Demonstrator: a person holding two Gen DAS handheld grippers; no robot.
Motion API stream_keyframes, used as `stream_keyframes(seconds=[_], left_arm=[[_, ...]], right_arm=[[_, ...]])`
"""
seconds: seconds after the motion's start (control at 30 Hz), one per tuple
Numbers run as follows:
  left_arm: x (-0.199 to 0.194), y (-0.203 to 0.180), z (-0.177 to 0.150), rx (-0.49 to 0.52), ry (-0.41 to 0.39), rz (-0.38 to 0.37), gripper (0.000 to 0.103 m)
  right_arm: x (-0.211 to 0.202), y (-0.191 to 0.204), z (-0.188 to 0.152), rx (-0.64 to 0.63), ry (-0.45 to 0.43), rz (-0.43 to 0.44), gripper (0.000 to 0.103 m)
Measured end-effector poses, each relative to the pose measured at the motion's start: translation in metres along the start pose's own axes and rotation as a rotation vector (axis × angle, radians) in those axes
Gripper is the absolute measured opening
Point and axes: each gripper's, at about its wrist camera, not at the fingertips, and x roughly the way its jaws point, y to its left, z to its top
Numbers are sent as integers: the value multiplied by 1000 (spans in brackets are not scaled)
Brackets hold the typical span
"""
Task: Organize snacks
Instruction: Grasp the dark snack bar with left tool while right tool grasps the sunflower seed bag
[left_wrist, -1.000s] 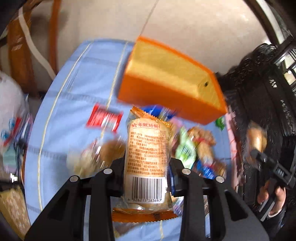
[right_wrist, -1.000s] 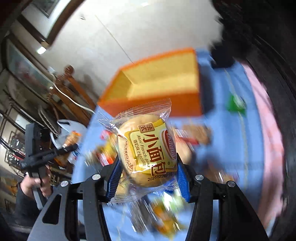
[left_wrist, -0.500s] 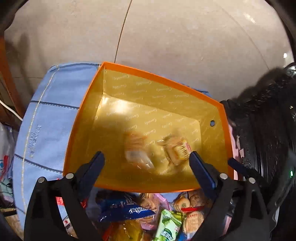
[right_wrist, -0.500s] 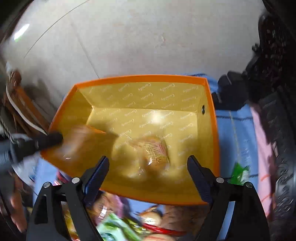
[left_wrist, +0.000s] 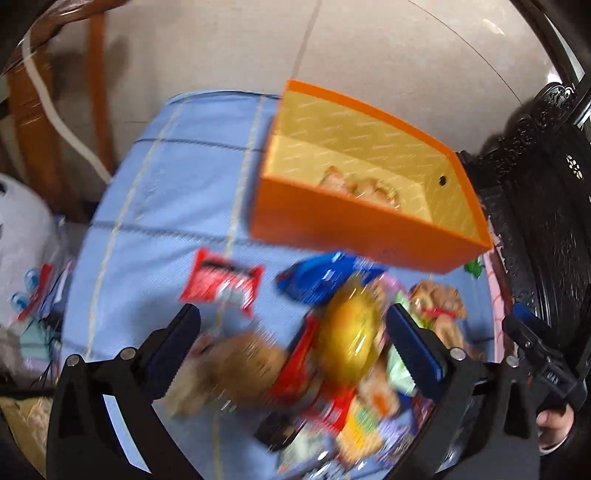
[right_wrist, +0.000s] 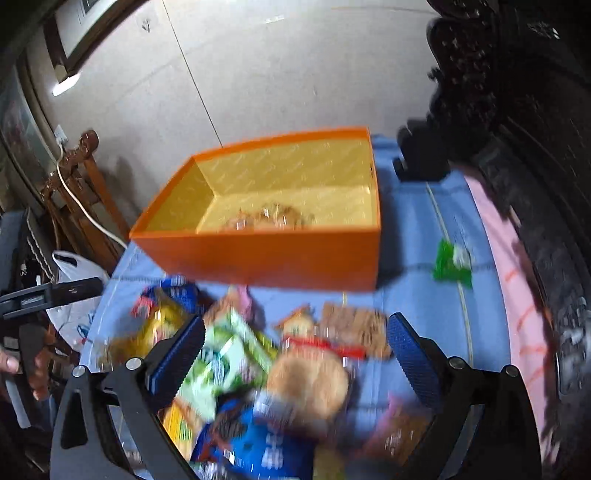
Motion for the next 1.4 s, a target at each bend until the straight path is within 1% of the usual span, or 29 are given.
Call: stream_keyframes(seconds=[0.07, 0.1, 0.17, 0.2, 0.23, 0.27, 0.33, 0.4, 0.5, 0.6, 0.7, 0.77, 0.8, 0.83, 0.87, 0.9, 0.93, 0.97, 1.03, 1.07, 1.1, 1.13, 1.17, 1.2, 1.23, 1.27, 1.33, 1.37, 1.4], left_arm=[[-10, 10, -20, -2, 5, 9, 99], [-12, 14, -34, 11, 26, 10, 99], [-5, 20, -62, 61, 139, 41, 99], [-5, 22, -74, 77, 162, 52, 99], [-4, 23, -82, 87, 164, 57, 99], [-4, 22, -96, 111, 172, 66, 99], [-1, 19, -115, 158, 208, 60, 99], [5, 9, -137, 227, 252, 67, 99], [15, -2, -155, 291, 291, 66, 99], [24, -16, -172, 387, 296, 109, 99], [40, -32, -183, 477, 311, 116, 99], [58, -39, -192, 526, 352, 133, 99], [67, -40, -196, 543, 374, 152, 99], [70, -38, -196, 520, 367, 135, 98], [71, -36, -195, 495, 376, 128, 97], [72, -33, -193, 474, 375, 125, 96], [72, -33, -193, 476, 374, 126, 96], [71, -33, -192, 475, 373, 127, 94], [69, -31, -190, 467, 369, 127, 88], [65, -29, -188, 462, 369, 127, 81], [64, -29, -186, 453, 368, 123, 72], [61, -29, -183, 450, 366, 116, 68], [59, -32, -181, 447, 364, 112, 58], [56, -31, -180, 434, 360, 102, 45], [51, -30, -177, 408, 365, 76, 35], [47, -25, -172, 367, 375, 51, 29], [39, -16, -164, 326, 369, 43, 28], [36, -14, -162, 316, 366, 36, 28], [29, -12, -158, 306, 359, 26, 28]], right_arm=[[-8, 7, -17, -13, 19, -2, 99], [-10, 10, -24, -23, 27, -4, 99], [-15, 14, -42, -52, 54, -11, 99], [-16, 14, -49, -55, 64, -12, 99], [-18, 15, -57, -56, 80, -14, 99], [-18, 14, -63, -56, 96, -18, 99], [-19, 11, -79, -30, 136, -28, 99], [-19, 7, -90, 7, 159, -27, 99], [-19, 4, -103, 71, 201, -11, 99], [-20, 5, -110, 103, 225, 3, 99], [-24, 11, -118, 93, 221, 8, 99], [-20, 22, -123, 27, 257, -1, 99], [-14, 36, -127, -72, 307, -4, 99], [-12, 49, -130, -169, 324, -15, 99], [-12, 68, -134, -309, 304, -64, 99], [-11, 79, -139, -392, 277, -101, 99], [-9, 89, -143, -472, 254, -133, 99], [-4, 98, -147, -539, 246, -149, 99], [14, 112, -156, -634, 271, -151, 99], [24, 119, -164, -698, 296, -162, 98], [33, 124, -171, -754, 326, -171, 88], [43, 130, -183, -838, 361, -205, 67], [47, 133, -192, -910, 366, -248, 67], [45, 133, -192, -903, 365, -232, 66], [39, 129, -185, -836, 373, -172, 66], [28, 120, -169, -705, 373, -80, 66], [8, 107, -149, -587, 346, -34, 66], [3, 103, -144, -556, 342, -13, 66], [-7, 94, -134, -483, 340, 52, 66]])
